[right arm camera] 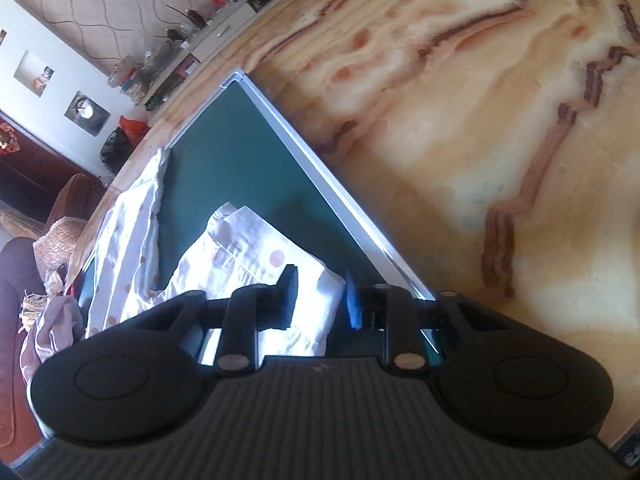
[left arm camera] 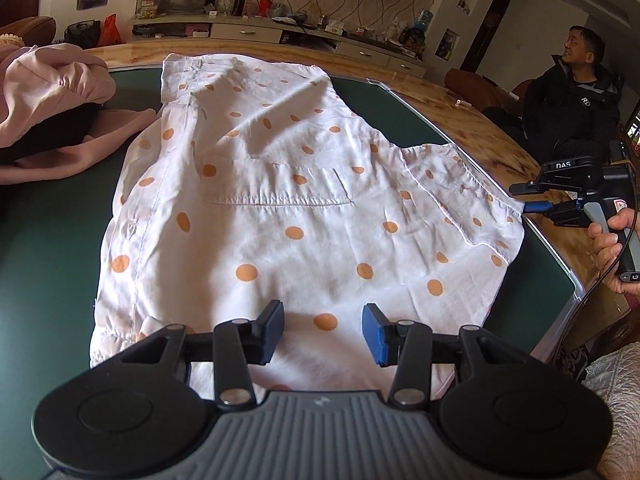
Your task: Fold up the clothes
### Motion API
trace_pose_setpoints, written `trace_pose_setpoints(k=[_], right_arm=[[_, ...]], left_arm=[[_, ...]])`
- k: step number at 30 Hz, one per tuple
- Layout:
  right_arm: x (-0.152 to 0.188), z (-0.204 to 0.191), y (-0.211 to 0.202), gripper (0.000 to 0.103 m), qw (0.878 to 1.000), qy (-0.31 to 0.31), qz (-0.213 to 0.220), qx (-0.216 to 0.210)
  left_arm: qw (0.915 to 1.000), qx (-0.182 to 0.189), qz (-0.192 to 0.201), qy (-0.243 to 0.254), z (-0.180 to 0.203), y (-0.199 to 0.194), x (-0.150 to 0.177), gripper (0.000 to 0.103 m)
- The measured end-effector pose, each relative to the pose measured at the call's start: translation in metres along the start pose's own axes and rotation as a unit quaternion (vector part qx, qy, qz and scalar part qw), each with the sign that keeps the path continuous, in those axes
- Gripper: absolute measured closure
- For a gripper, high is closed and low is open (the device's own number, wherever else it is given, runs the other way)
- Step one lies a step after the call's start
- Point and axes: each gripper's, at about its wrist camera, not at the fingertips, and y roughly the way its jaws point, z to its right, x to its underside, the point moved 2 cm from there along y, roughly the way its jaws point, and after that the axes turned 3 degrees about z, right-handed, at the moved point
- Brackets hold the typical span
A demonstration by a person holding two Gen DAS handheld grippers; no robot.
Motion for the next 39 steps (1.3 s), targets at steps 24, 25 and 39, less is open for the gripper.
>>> trace_pose_setpoints(k=[24, 25, 39], right_arm=[[0.028, 0.050, -0.058, 0.095, 0.994, 0.074, 0.075, -0.026], [0.027, 0.053, -0.060, 0.095, 0.995, 0.070, 0.076, -0.014], [0.038, 0.028, -0.078, 0.074, 0.971, -0.013, 0.174, 0.161]], left_arm=[[0.9896, 0.118, -0.063, -0.052, 0.016, -0.007, 0.024, 0.054], [0.9883, 0.127, -0.070, -0.050, 0.019, -0.007, 0.026, 0.054], [0.9966, -0.006, -0.009, -0.081, -0.048, 0.002, -0.023, 0.053]])
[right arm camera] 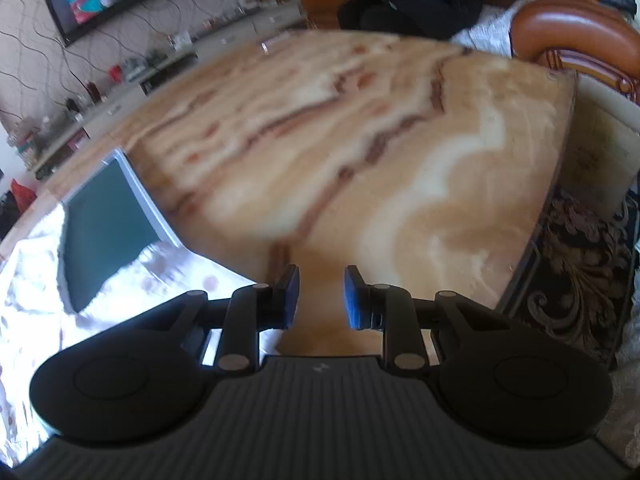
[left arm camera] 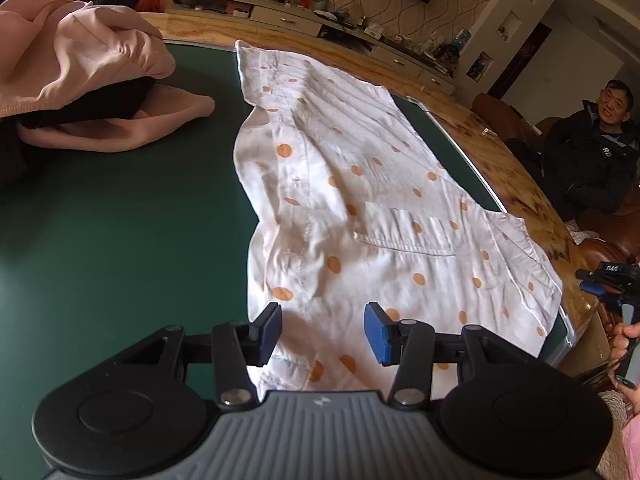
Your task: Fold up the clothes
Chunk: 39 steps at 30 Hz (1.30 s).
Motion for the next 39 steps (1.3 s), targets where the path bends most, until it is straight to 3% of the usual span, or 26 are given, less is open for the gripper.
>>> trace_pose_setpoints(k=[2, 4, 8, 11, 15, 17, 21, 23, 25, 28, 31, 33, 35, 37, 39], right_arm=[[0.002, -0.035, 0.000, 0.074, 0.995, -0.048, -0.021, -0.084], [0.009, -0.083, 0.010, 0.074, 0.979, -0.107, -0.069, -0.160], [0.028, -0.181, 0.037, 0.074, 0.940, -0.209, -0.121, -0.241], [0.039, -0.249, 0.062, 0.074, 0.916, -0.280, -0.132, -0.255], [0.042, -0.314, 0.087, 0.074, 0.889, -0.350, -0.122, -0.270], [0.046, -0.341, 0.093, 0.074, 0.865, -0.389, -0.122, -0.291], [0.060, -0.366, 0.100, 0.074, 0.811, -0.471, -0.136, -0.318], [0.060, -0.359, 0.108, 0.073, 0.791, -0.506, -0.148, -0.310], [0.048, -0.340, 0.112, 0.073, 0.787, -0.509, -0.156, -0.313], [0.024, -0.305, 0.119, 0.069, 0.790, -0.508, -0.159, -0.304], [0.006, -0.289, 0.125, 0.068, 0.793, -0.506, -0.175, -0.290], [0.000, -0.297, 0.122, 0.068, 0.791, -0.514, -0.155, -0.294], [-0.002, -0.313, 0.121, 0.067, 0.789, -0.517, -0.134, -0.303], [0.000, -0.340, 0.126, 0.067, 0.790, -0.508, -0.131, -0.319], [0.009, -0.364, 0.137, 0.067, 0.783, -0.515, -0.137, -0.321]], left_arm=[[0.9999, -0.010, 0.000, 0.010, 0.000, 0.002, 0.003, 0.053], [0.9995, -0.030, -0.005, 0.005, 0.004, 0.000, 0.007, 0.055], [0.9982, -0.059, -0.006, -0.010, 0.007, -0.009, 0.006, 0.059], [0.9993, -0.026, 0.025, 0.002, 0.008, 0.000, -0.030, 0.059], [0.9976, -0.010, 0.047, 0.050, 0.014, 0.065, -0.104, 0.059], [0.9970, -0.003, 0.044, 0.064, 0.016, 0.098, -0.134, 0.059], [0.9943, -0.049, 0.011, 0.094, 0.007, 0.139, -0.158, 0.061], [0.9899, -0.068, 0.004, 0.124, 0.000, 0.139, -0.154, 0.075], [0.9863, -0.083, 0.001, 0.143, -0.007, 0.134, -0.150, 0.079], [0.9791, -0.131, -0.008, 0.155, -0.021, 0.128, -0.155, 0.074], [0.9852, -0.102, -0.010, 0.137, -0.028, 0.124, -0.170, 0.070], [0.9888, -0.064, 0.012, 0.134, -0.023, 0.122, -0.186, 0.059], [0.9892, -0.041, 0.018, 0.140, -0.014, 0.137, -0.202, 0.057], [0.9889, -0.040, 0.002, 0.143, -0.008, 0.163, -0.217, 0.057], [0.9863, -0.068, -0.022, 0.149, -0.008, 0.189, -0.223, 0.058]])
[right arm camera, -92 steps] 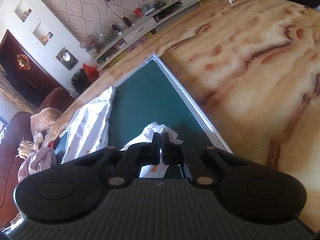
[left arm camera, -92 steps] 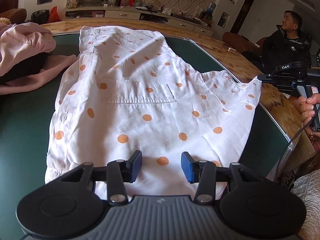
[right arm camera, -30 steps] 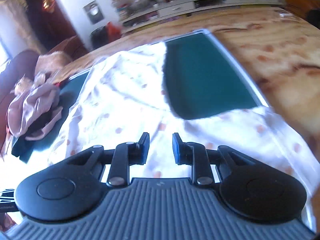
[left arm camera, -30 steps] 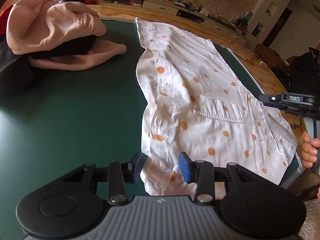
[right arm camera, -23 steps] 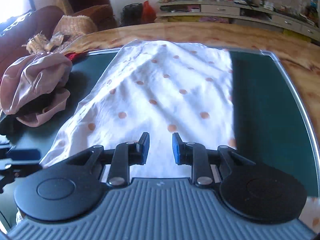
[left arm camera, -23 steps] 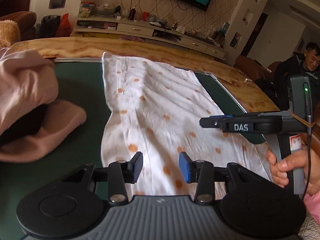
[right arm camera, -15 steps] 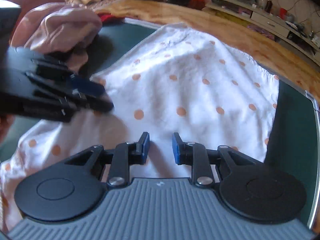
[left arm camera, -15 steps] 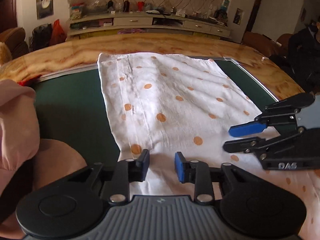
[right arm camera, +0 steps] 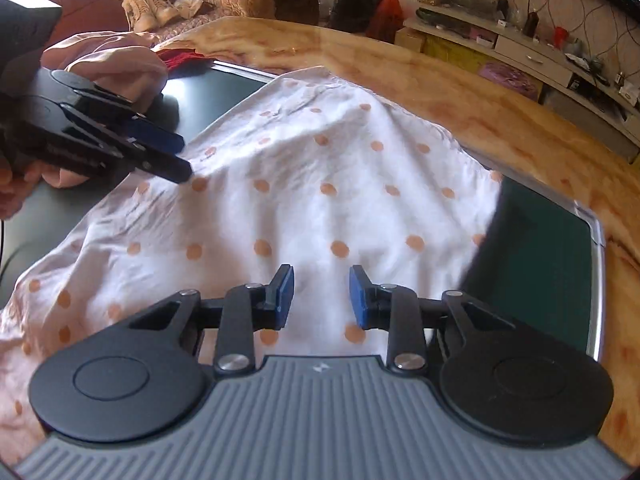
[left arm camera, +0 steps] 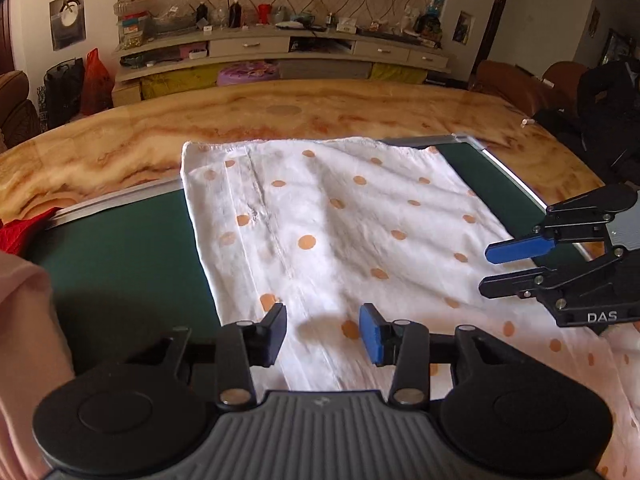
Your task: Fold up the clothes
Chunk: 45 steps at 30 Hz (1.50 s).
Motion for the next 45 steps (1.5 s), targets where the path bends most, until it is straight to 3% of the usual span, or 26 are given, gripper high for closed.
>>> trace_pose_setpoints(k=[2, 4, 6, 9, 13, 15, 19, 21, 23, 24, 26, 27, 33, 34, 35, 36, 38, 39, 40, 42, 45], right_arm=[[-0.003, -0.002, 0.017, 0.064, 1.000, -0.021, -0.013, 0.005], [0.004, 0.012, 0.018, 0.054, 1.000, -0.015, -0.009, 0.002], [0.016, 0.035, 0.012, 0.052, 1.000, 0.015, -0.007, -0.003], [0.031, 0.055, 0.002, 0.052, 0.999, 0.032, -0.005, -0.004], [0.030, 0.050, 0.000, 0.051, 1.000, 0.011, -0.017, 0.016], [0.022, 0.048, 0.003, 0.051, 0.999, 0.003, -0.018, 0.027], [0.002, 0.045, 0.005, 0.051, 0.999, 0.016, 0.025, 0.028], [-0.006, 0.044, 0.017, 0.051, 0.999, 0.015, 0.028, 0.034], [-0.009, 0.044, 0.030, 0.051, 0.999, 0.016, 0.022, 0.036], [-0.009, 0.047, 0.032, 0.050, 0.999, 0.016, 0.021, 0.034], [-0.006, 0.055, 0.034, 0.049, 0.999, 0.024, 0.019, 0.029], [-0.003, 0.063, 0.033, 0.049, 0.999, 0.037, 0.019, 0.024], [0.010, 0.078, 0.022, 0.046, 0.998, 0.055, 0.030, 0.032], [0.010, 0.077, 0.021, 0.046, 0.997, 0.054, 0.031, 0.036], [0.010, 0.077, 0.020, 0.046, 0.997, 0.056, 0.030, 0.038], [0.010, 0.077, 0.020, 0.046, 0.997, 0.058, 0.029, 0.039], [0.010, 0.076, 0.020, 0.046, 0.997, 0.059, 0.027, 0.043], [0.009, 0.075, 0.020, 0.046, 0.997, 0.058, 0.026, 0.045], [0.009, 0.074, 0.021, 0.046, 0.997, 0.056, 0.025, 0.047], [0.009, 0.074, 0.021, 0.046, 0.997, 0.055, 0.025, 0.046], [0.011, 0.075, 0.021, 0.046, 0.997, 0.059, 0.027, 0.044]], left_arm=[[0.9989, -0.038, -0.002, 0.026, -0.001, 0.008, 0.002, 0.058], [0.9985, -0.042, 0.003, 0.036, -0.007, 0.005, 0.009, 0.053], [0.9985, -0.047, 0.009, 0.028, -0.019, 0.001, 0.016, 0.039], [0.9977, -0.066, 0.013, 0.007, -0.038, -0.005, 0.019, 0.041], [0.9931, -0.113, 0.006, -0.029, -0.061, -0.009, 0.015, 0.042], [0.9919, -0.117, 0.006, -0.048, -0.067, -0.011, 0.007, 0.059], [0.9942, -0.068, 0.039, -0.073, -0.057, -0.008, -0.013, 0.052], [0.9954, -0.077, 0.018, -0.055, -0.045, 0.011, -0.018, 0.052], [0.9947, -0.098, 0.018, -0.027, -0.037, 0.020, -0.017, 0.049], [0.9937, -0.109, 0.018, -0.022, -0.036, 0.022, -0.017, 0.042], [0.9926, -0.117, 0.011, -0.031, -0.043, 0.022, -0.018, 0.041], [0.9901, -0.138, 0.009, -0.025, -0.046, 0.023, -0.019, 0.038], [0.9785, -0.204, 0.000, -0.030, -0.061, 0.026, -0.030, 0.038], [0.9776, -0.206, -0.004, -0.043, -0.063, 0.025, -0.032, 0.041], [0.9764, -0.208, -0.006, -0.058, -0.066, 0.023, -0.034, 0.058], [0.9771, -0.195, -0.002, -0.085, -0.070, 0.019, -0.035, 0.063], [0.9829, -0.116, 0.022, -0.141, -0.072, 0.006, -0.035, 0.063], [0.9863, -0.078, 0.030, -0.142, -0.065, 0.002, -0.036, 0.058], [0.9902, -0.066, 0.032, -0.119, -0.053, 0.001, -0.036, 0.056], [0.9936, -0.091, 0.023, -0.062, -0.029, 0.008, -0.035, 0.055], [0.9918, -0.117, 0.015, -0.050, -0.024, 0.025, -0.023, 0.055]])
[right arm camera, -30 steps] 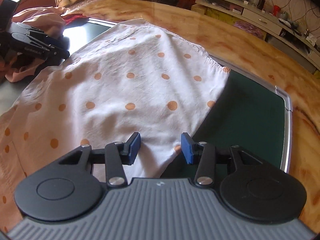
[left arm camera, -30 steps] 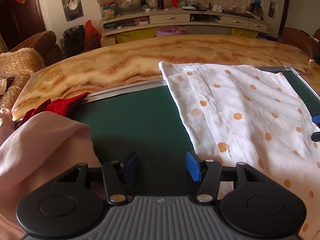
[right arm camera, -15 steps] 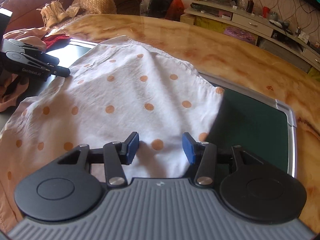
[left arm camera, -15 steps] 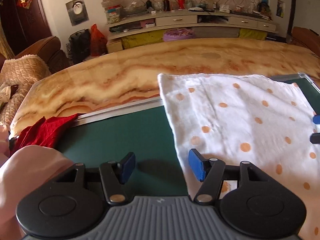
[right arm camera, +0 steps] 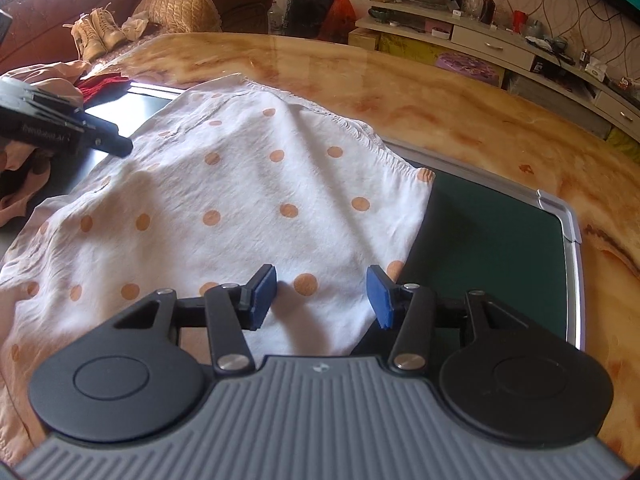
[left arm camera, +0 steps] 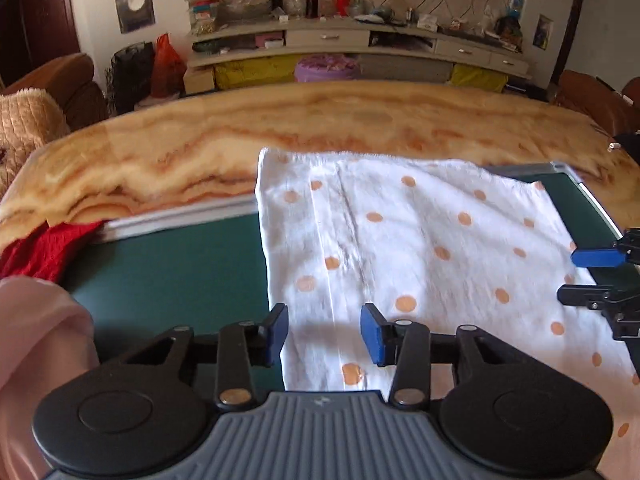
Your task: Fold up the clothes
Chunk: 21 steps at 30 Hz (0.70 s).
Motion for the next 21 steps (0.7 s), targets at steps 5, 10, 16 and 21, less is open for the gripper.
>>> trace_pose_setpoints(k=[5, 10, 16, 21], right_arm=[[0.002, 0.002, -0.002, 0.045, 1.000, 0.001, 0.001, 0.000], [0.002, 0.004, -0.001, 0.032, 1.000, 0.013, -0.002, 0.012], [0.004, 0.004, -0.002, 0.030, 1.000, 0.022, -0.003, 0.020], [0.001, -0.007, -0.003, 0.030, 0.999, -0.005, 0.000, 0.039]], left_arm=[[0.9983, -0.054, 0.015, -0.015, -0.017, 0.008, 0.002, 0.030], [0.9924, -0.121, -0.003, -0.023, -0.029, 0.010, -0.013, 0.039], [0.9951, 0.010, -0.013, -0.098, -0.031, -0.007, -0.017, 0.049], [0.9943, -0.003, -0.046, -0.096, -0.026, 0.003, -0.012, 0.049]])
